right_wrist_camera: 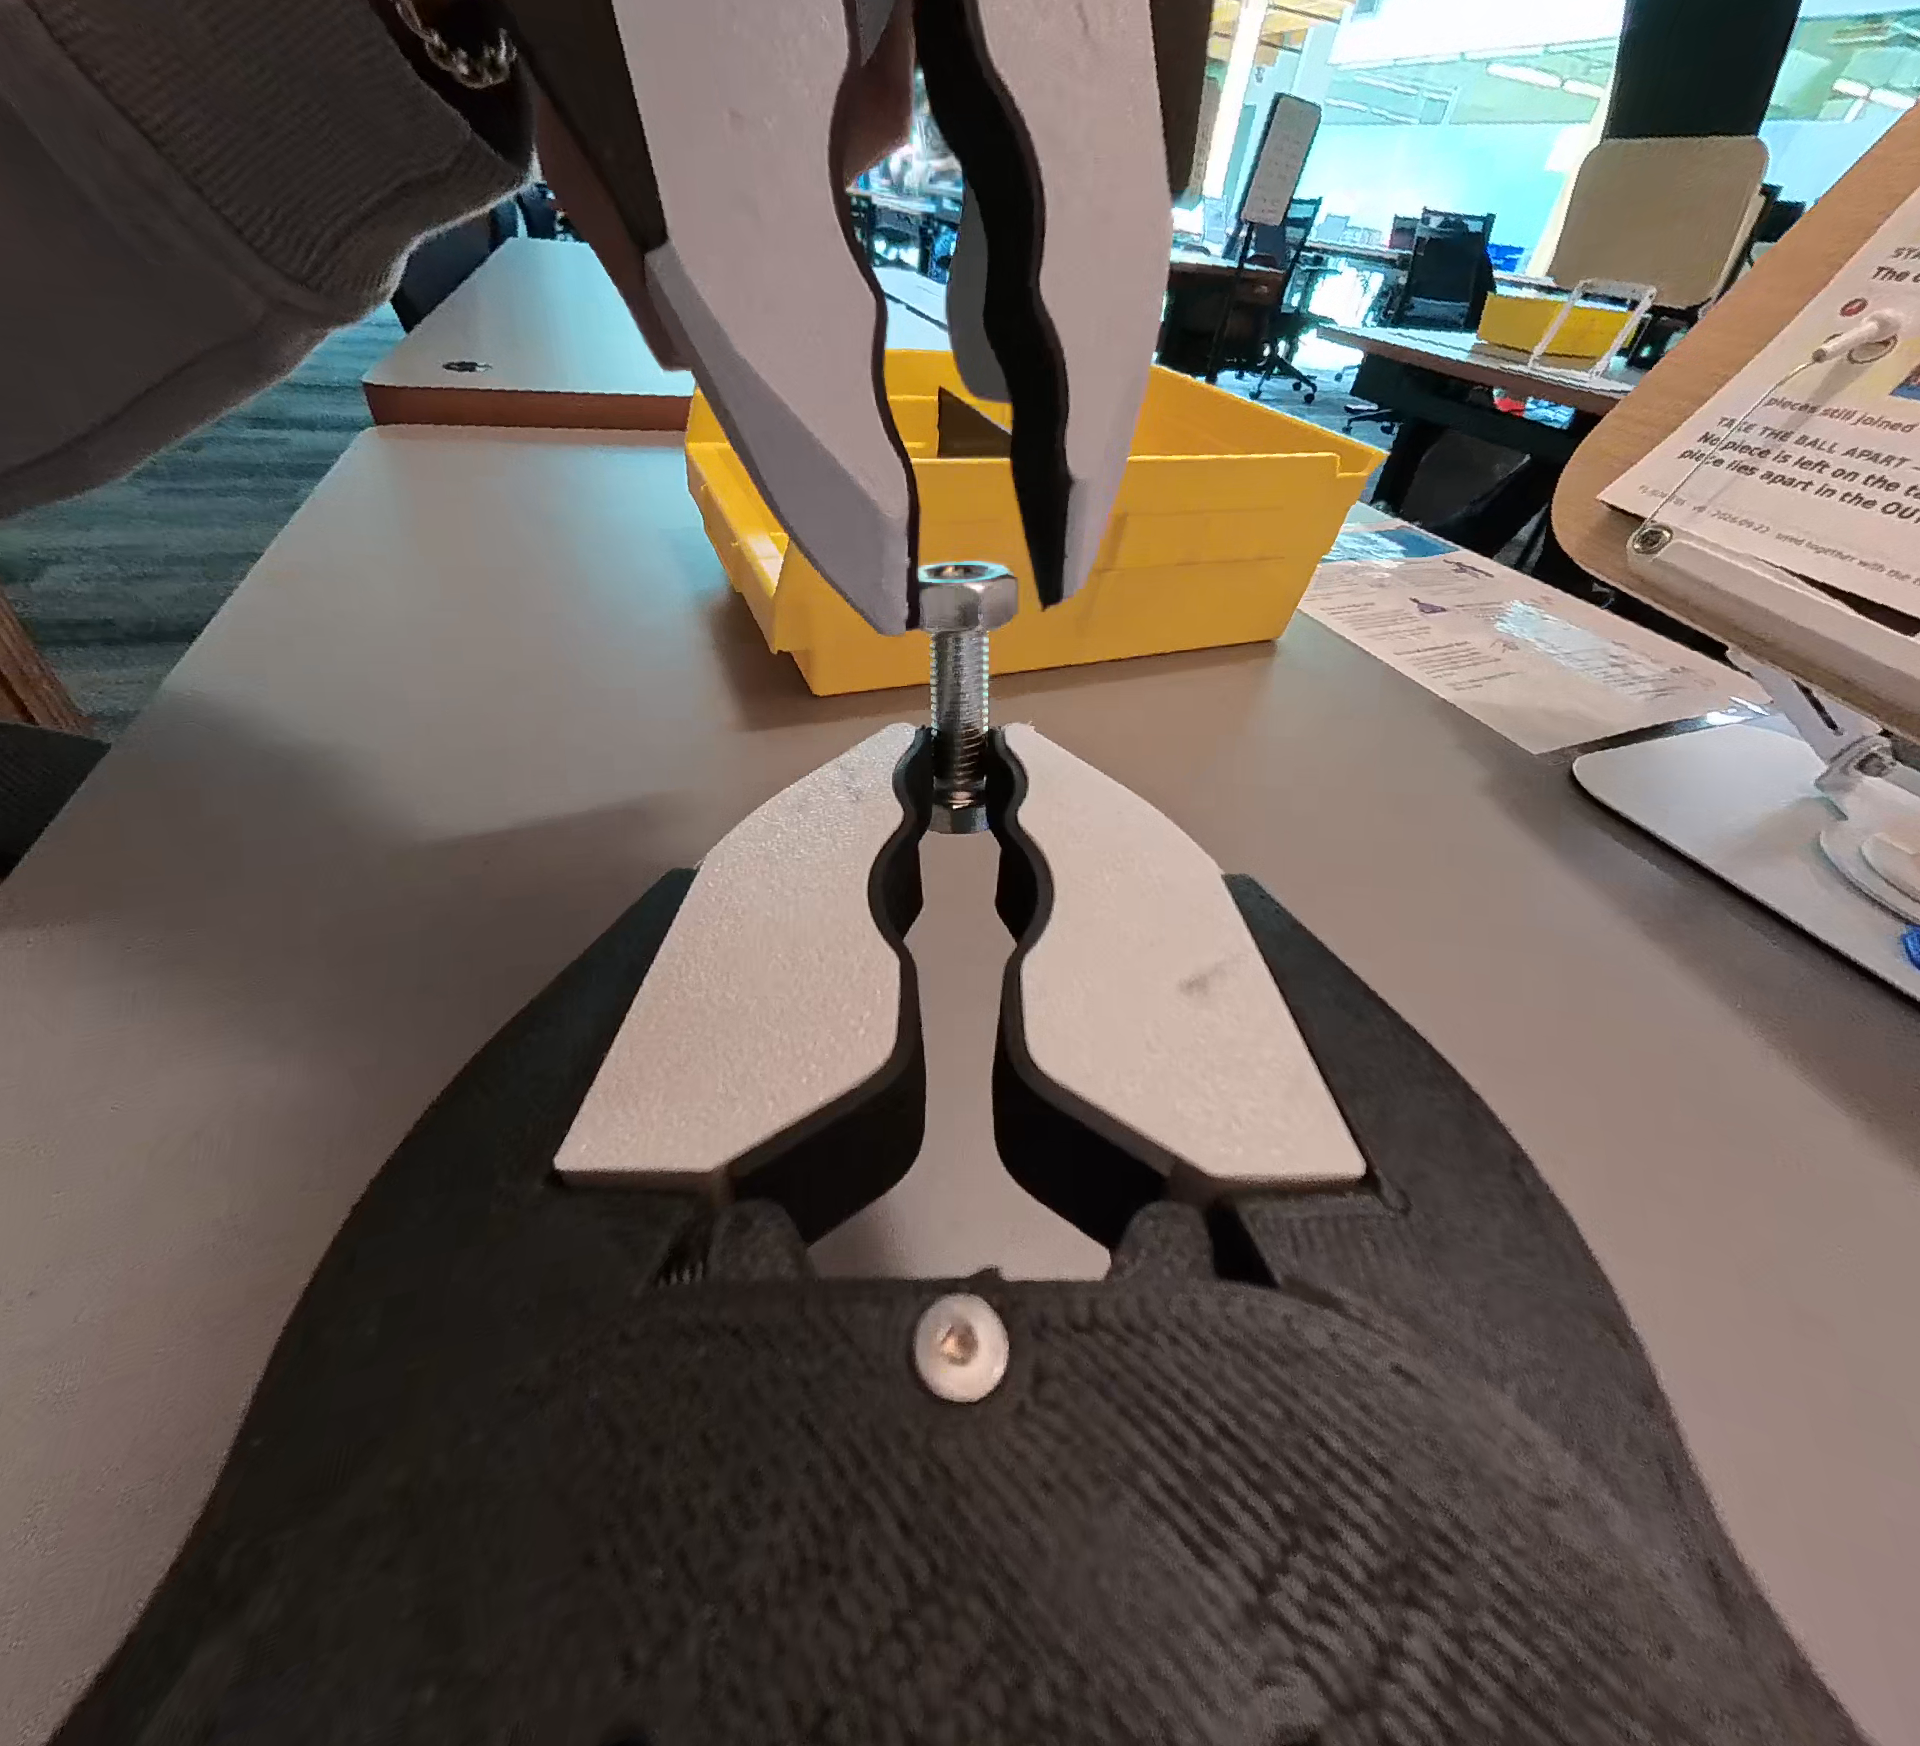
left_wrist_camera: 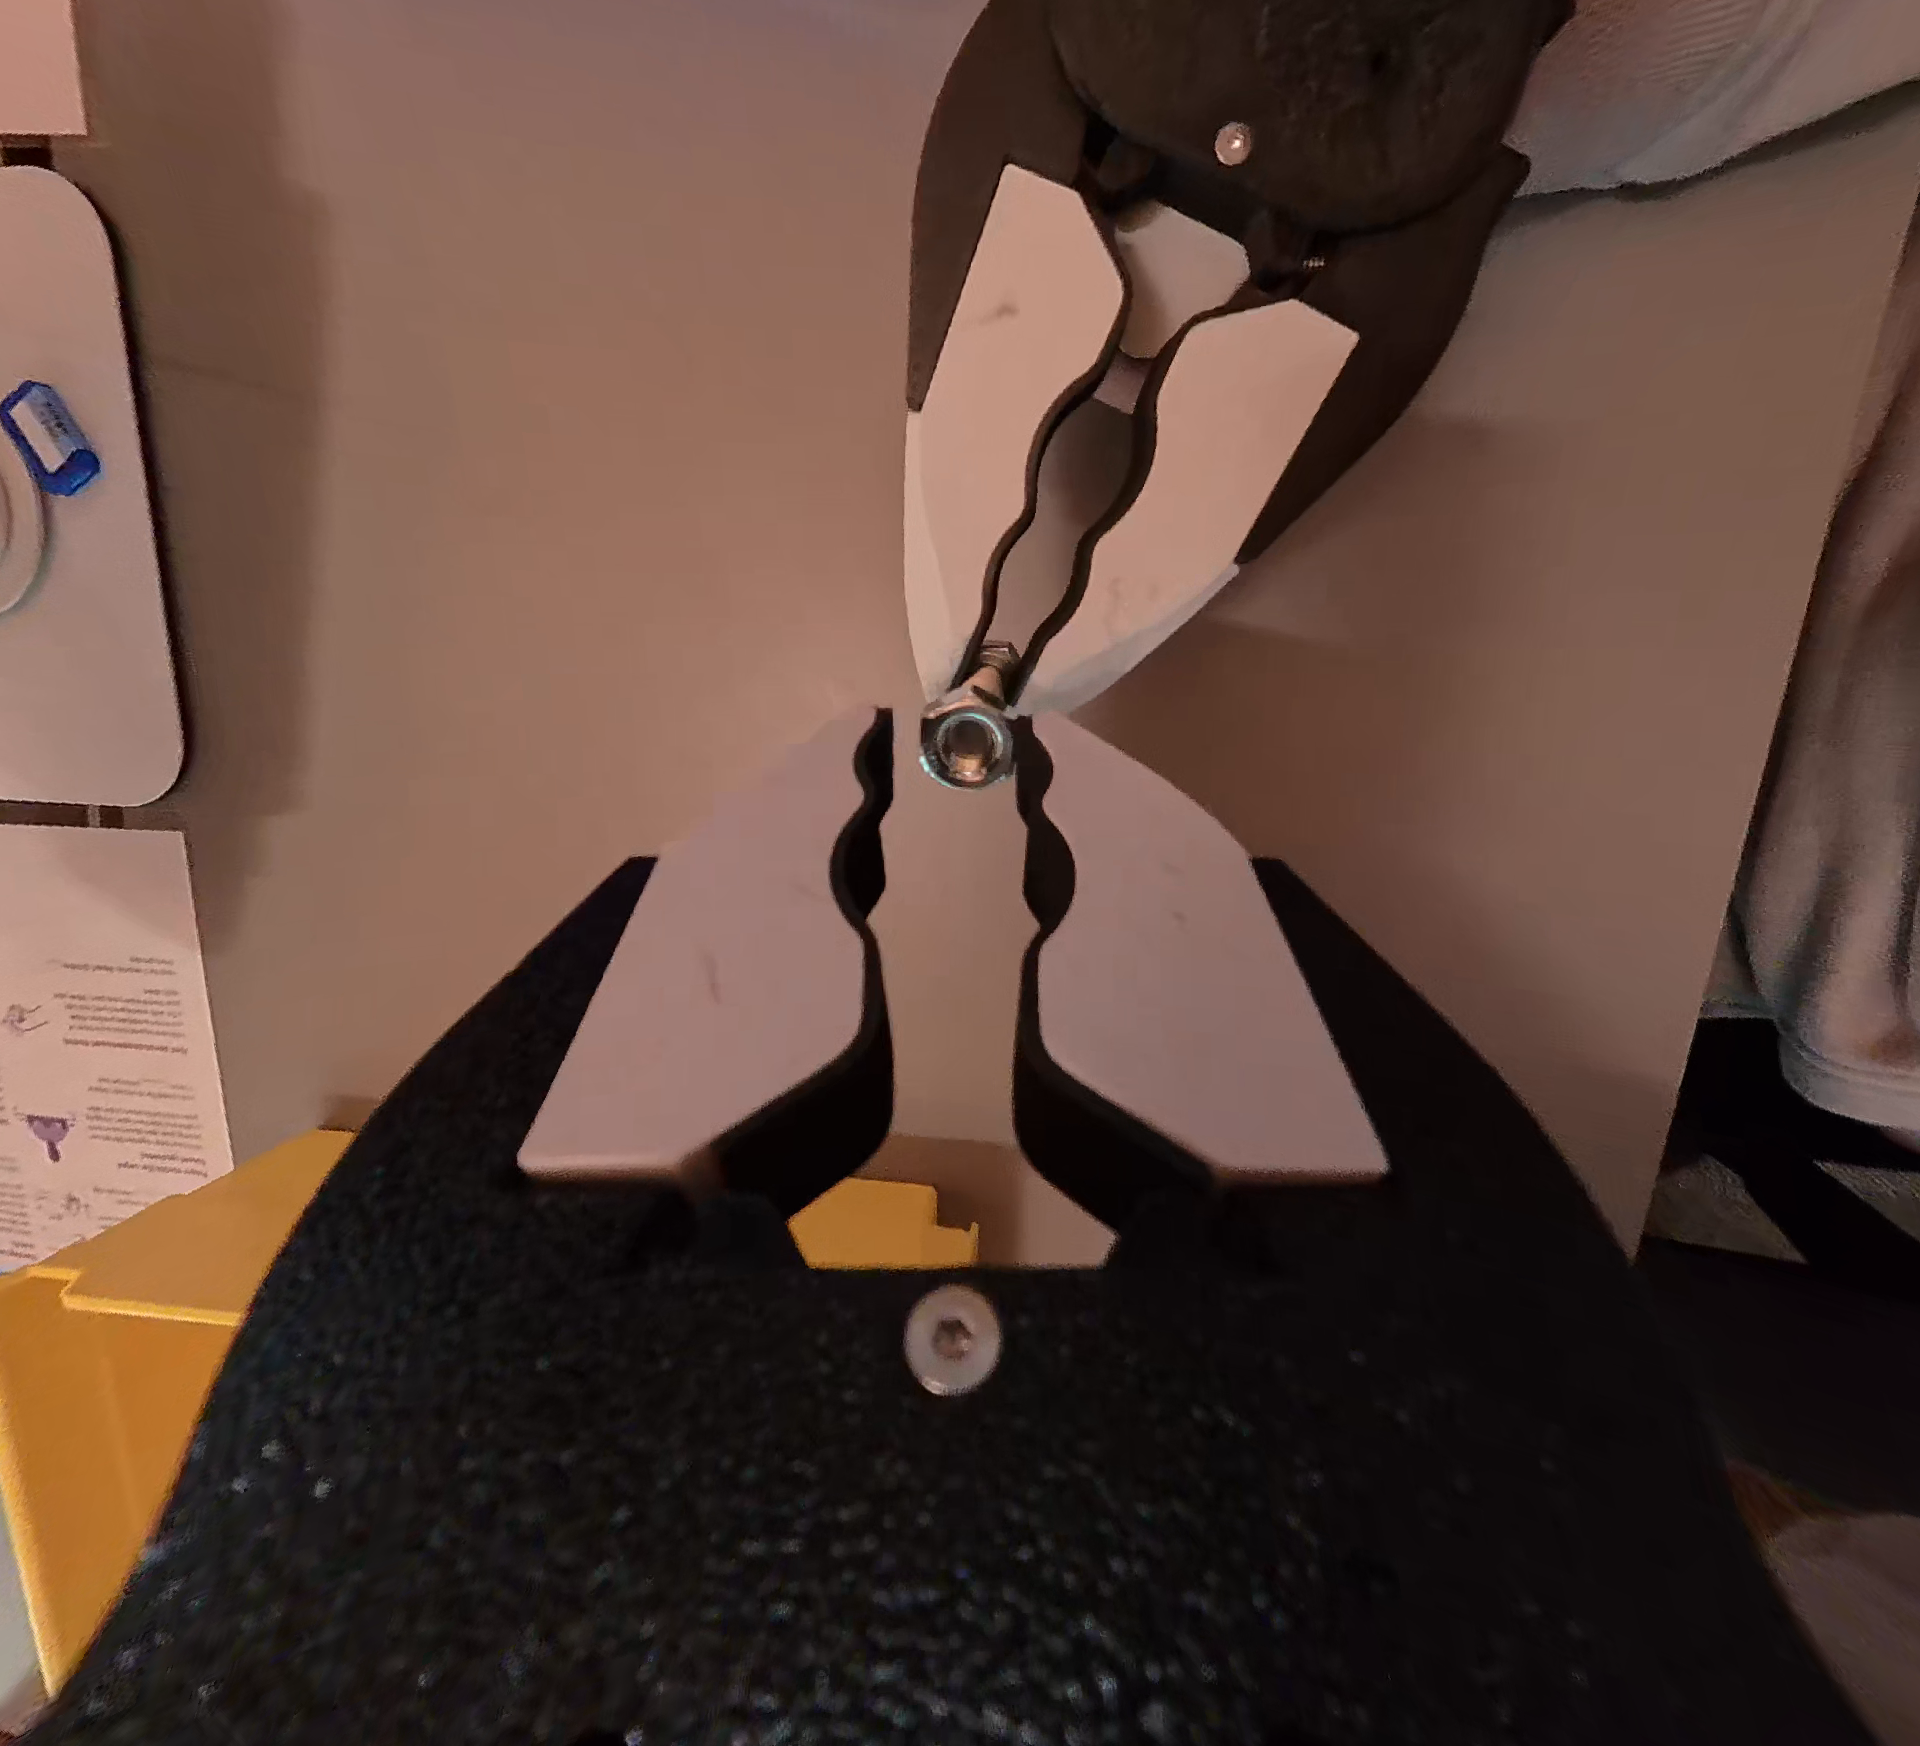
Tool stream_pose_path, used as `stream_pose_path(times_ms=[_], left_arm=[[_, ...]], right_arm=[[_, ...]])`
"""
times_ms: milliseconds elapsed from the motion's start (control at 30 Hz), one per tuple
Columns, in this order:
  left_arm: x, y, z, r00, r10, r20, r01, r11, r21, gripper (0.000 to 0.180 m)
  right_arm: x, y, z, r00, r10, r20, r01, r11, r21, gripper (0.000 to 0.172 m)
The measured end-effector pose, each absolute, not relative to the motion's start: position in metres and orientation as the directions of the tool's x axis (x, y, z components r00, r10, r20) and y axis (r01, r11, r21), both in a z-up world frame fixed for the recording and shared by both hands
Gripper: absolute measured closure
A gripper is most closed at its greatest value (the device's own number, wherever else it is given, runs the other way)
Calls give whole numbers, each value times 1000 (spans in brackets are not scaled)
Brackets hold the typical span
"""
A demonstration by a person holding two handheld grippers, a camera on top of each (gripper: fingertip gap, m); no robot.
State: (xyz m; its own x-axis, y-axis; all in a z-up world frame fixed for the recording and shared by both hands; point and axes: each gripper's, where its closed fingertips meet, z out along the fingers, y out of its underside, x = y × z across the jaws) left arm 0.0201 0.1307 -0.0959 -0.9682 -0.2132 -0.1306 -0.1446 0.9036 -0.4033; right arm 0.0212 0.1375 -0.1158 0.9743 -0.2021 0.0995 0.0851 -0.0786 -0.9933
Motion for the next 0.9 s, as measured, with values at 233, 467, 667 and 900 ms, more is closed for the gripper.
stream_pose_path(times_ms=[233, 467, 667, 900], left_arm=[[21, 124, -74, -954, -264, -138, -148, 822, -550, 144], [29, 120, -35, -889, -451, -85, -124, 413, -902, 143], [29, 118, -50, -865, -501, -22, -121, 250, -961, 143], [34, 111, -65, -868, -496, 23, -161, 237, -958, 140]], right_arm=[[20, 136, -108, 984, -179, 22, 22, -3, -1000, 163], [26, 124, -87, 982, -164, -98, -70, 167, -983, 163], [25, 122, -83, 981, -154, -119, -88, 196, -977, 163], [20, 125, -82, 985, -145, -92, -64, 186, -981, 163]])
